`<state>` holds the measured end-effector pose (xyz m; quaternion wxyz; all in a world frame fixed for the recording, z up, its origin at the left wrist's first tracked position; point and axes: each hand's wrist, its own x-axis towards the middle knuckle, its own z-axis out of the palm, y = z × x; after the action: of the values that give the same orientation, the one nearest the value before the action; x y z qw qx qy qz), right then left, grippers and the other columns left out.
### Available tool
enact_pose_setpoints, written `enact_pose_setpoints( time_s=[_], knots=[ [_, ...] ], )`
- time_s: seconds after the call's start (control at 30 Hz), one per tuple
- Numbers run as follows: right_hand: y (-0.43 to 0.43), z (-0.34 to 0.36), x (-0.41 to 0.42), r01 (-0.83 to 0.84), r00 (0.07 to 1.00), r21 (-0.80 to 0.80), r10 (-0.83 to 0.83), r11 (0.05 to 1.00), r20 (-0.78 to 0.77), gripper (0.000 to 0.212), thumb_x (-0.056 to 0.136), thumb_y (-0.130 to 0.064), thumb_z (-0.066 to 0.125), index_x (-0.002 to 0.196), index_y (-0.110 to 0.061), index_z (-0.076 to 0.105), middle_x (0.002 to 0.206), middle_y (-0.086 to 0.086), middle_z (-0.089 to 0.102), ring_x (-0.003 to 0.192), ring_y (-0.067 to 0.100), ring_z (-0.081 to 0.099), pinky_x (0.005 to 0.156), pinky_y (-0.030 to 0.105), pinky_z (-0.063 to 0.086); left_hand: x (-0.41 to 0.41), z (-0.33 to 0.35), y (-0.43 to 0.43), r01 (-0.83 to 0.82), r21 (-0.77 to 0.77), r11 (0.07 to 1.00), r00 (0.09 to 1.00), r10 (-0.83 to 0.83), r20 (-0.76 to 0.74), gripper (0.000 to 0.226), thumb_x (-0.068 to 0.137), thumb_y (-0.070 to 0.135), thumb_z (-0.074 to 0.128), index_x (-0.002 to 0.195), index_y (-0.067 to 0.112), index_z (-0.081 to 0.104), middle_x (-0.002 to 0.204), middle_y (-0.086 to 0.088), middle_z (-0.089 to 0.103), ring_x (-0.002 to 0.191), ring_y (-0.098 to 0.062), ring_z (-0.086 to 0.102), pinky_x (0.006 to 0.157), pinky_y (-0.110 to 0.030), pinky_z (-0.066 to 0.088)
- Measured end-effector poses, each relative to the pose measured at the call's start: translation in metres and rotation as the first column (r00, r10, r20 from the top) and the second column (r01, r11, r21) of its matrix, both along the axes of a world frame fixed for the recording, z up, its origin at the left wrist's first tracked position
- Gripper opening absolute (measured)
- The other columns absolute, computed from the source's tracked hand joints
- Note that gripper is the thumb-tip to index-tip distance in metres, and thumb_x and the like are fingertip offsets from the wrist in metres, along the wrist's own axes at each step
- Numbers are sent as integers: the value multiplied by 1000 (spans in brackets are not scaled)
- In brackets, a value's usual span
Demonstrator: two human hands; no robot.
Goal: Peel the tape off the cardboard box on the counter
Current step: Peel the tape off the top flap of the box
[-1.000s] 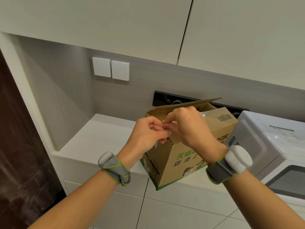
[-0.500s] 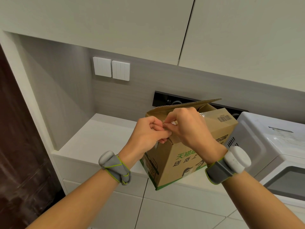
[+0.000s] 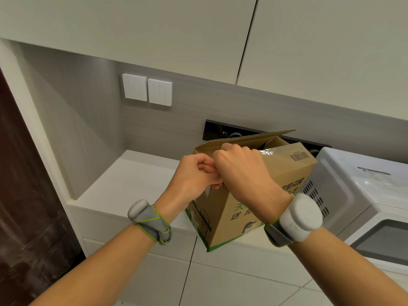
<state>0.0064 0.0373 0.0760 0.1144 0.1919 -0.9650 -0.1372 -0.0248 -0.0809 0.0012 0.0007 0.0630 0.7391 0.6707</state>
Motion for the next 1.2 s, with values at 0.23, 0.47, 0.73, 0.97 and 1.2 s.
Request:
enact_pose_setpoints(
  time_s=[0.23,0.47,0.73,0.97,1.2],
  knots=[
    [-5,3,0,-9,1000,66,10,998,-19,40,95,-32,69,126,-10,55,127,12,59,114,33,63,73,36,34,5,3,-1,-5,-42,999,1000,5,-7,22,83,-12,75,103,-4,71,86,-21,76,60,-9,72,57,-12,52],
    [1,3,-7,92,996,-126,-91,988,15,33,93,-26,72,121,-14,62,100,9,51,90,30,54,72,36,36,6,5,-1,-2,10,1000,1000,2,-16,20,78,-9,82,93,-3,71,83,-27,74,59,-16,71,61,-18,56],
    [1,-5,-17,166,986,-348,-166,923,31,25,88,-22,75,111,-16,68,90,4,51,81,28,50,70,37,42,6,5,3,-23,-5,1000,999,23,-38,22,77,-10,82,95,-3,71,81,-30,70,57,-15,70,61,-19,57],
    [-4,-2,-15,180,983,-322,-180,929,29,21,92,-22,71,110,-15,66,90,5,49,82,28,50,70,35,39,5,7,2,-29,-43,999,998,27,-49,24,76,-16,80,94,-3,70,68,-21,67,56,-14,69,59,-21,57],
    [-11,1,-12,157,986,-244,-166,957,-17,23,92,-21,73,97,-17,51,90,5,46,83,27,53,70,36,38,3,6,3,-43,-117,992,997,34,-75,25,76,-14,79,89,6,71,64,-1,69,54,-4,67,57,-13,54]
  ],
)
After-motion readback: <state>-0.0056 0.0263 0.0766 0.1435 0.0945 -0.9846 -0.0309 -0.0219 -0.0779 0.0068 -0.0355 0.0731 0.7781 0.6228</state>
